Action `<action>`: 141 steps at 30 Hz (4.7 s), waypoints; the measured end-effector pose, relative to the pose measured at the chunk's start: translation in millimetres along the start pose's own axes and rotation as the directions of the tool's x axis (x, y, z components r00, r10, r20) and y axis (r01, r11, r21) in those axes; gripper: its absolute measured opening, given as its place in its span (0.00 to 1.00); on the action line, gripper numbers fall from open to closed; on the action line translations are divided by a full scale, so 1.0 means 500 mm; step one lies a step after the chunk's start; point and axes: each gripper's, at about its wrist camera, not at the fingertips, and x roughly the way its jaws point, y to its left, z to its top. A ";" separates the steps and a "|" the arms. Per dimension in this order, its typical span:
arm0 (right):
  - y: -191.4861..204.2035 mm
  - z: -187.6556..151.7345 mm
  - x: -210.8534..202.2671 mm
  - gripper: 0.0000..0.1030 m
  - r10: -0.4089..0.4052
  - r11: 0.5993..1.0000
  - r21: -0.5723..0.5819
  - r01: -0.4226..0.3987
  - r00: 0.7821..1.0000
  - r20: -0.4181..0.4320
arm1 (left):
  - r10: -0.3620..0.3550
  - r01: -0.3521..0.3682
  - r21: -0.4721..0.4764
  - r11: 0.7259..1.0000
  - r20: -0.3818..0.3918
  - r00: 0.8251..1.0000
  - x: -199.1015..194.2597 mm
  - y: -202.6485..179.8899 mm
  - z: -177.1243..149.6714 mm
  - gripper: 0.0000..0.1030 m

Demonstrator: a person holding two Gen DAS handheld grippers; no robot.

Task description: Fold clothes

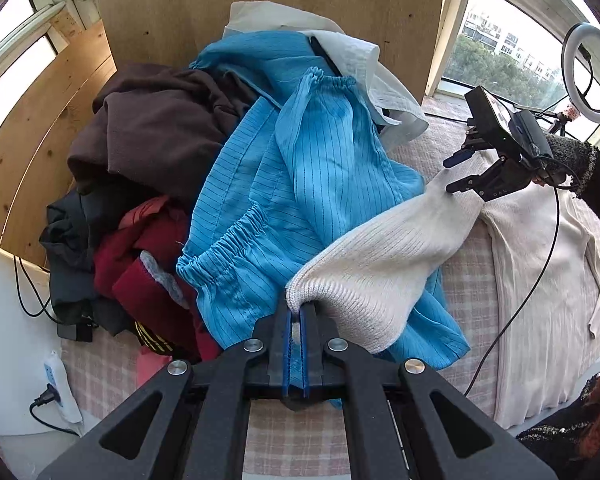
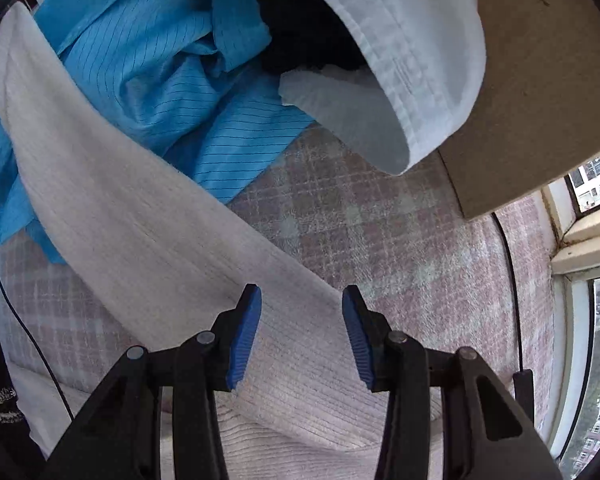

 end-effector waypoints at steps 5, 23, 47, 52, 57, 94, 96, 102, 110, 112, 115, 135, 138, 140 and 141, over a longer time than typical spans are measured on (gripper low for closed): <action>-0.011 0.010 0.006 0.04 -0.004 1.000 -0.005 0.004 1.000 0.003 | -0.005 0.005 0.007 1.000 -0.006 1.000 0.011 -0.003 0.006 0.03; 0.022 0.019 -0.121 0.57 0.004 0.998 -0.062 0.010 0.974 0.225 | -0.041 0.042 0.013 0.999 -0.032 0.999 0.020 0.018 0.055 0.03; -0.057 0.045 -0.197 0.06 0.054 0.998 0.001 -0.056 0.971 0.234 | -0.012 0.031 0.197 0.980 -0.098 0.995 0.021 -0.020 0.044 0.18; -0.082 0.037 -0.233 0.06 0.079 0.997 -0.001 -0.081 0.965 0.248 | -0.009 0.035 0.214 0.976 -0.121 0.993 0.035 -0.011 0.065 0.02; -0.125 0.034 -0.253 0.14 0.070 0.995 0.047 -0.085 0.964 0.256 | -0.024 0.030 0.083 0.996 -0.068 0.997 0.020 0.077 0.122 0.02; -0.201 -0.147 -0.233 0.47 -0.216 0.975 0.039 0.217 0.976 -0.032 | -0.100 0.122 0.138 0.983 -0.151 0.983 0.015 0.005 0.095 0.03; -0.190 -0.153 -0.235 0.32 -0.179 0.983 0.026 0.180 0.983 -0.038 | -0.096 0.117 0.135 0.984 -0.152 0.984 0.019 0.006 0.096 0.03; -0.199 -0.172 -0.258 0.04 -0.287 0.952 0.105 0.289 0.957 -0.028 | -0.087 0.098 0.113 0.989 -0.096 0.992 -0.019 0.020 0.093 0.03; -0.188 -0.169 -0.321 0.22 -0.318 0.926 0.208 0.315 0.948 -0.019 | -0.098 0.111 0.134 0.985 -0.099 0.990 -0.020 0.010 0.104 0.03; -0.181 -0.169 -0.383 0.31 -0.312 0.918 0.272 0.288 0.949 0.047 | -0.101 0.114 0.132 0.985 -0.104 0.990 -0.008 0.016 0.112 0.03; -0.157 -0.164 -0.448 0.36 -0.283 0.911 0.340 0.232 0.953 0.106 | -0.077 0.091 0.123 0.988 -0.109 0.991 0.001 0.040 0.117 0.08; -0.037 -0.213 -0.157 0.35 -0.121 0.875 0.482 0.047 0.985 0.126 | -0.126 0.157 0.237 0.959 -0.142 0.982 0.020 0.036 0.114 0.03; -0.035 -0.237 -0.156 0.20 -0.075 0.848 0.530 -0.010 0.988 0.138 | -0.189 0.202 0.163 0.966 -0.088 0.978 -0.015 0.048 0.134 0.03; -0.033 -0.234 -0.122 0.16 -0.065 0.836 0.548 -0.014 0.990 0.124 | -0.230 0.234 0.151 0.960 -0.045 0.972 -0.053 0.035 0.146 0.03; -0.032 -0.231 -0.103 0.15 -0.062 0.831 0.557 -0.012 0.991 0.114 | -0.250 0.251 0.151 0.956 -0.023 0.968 -0.074 0.025 0.151 0.03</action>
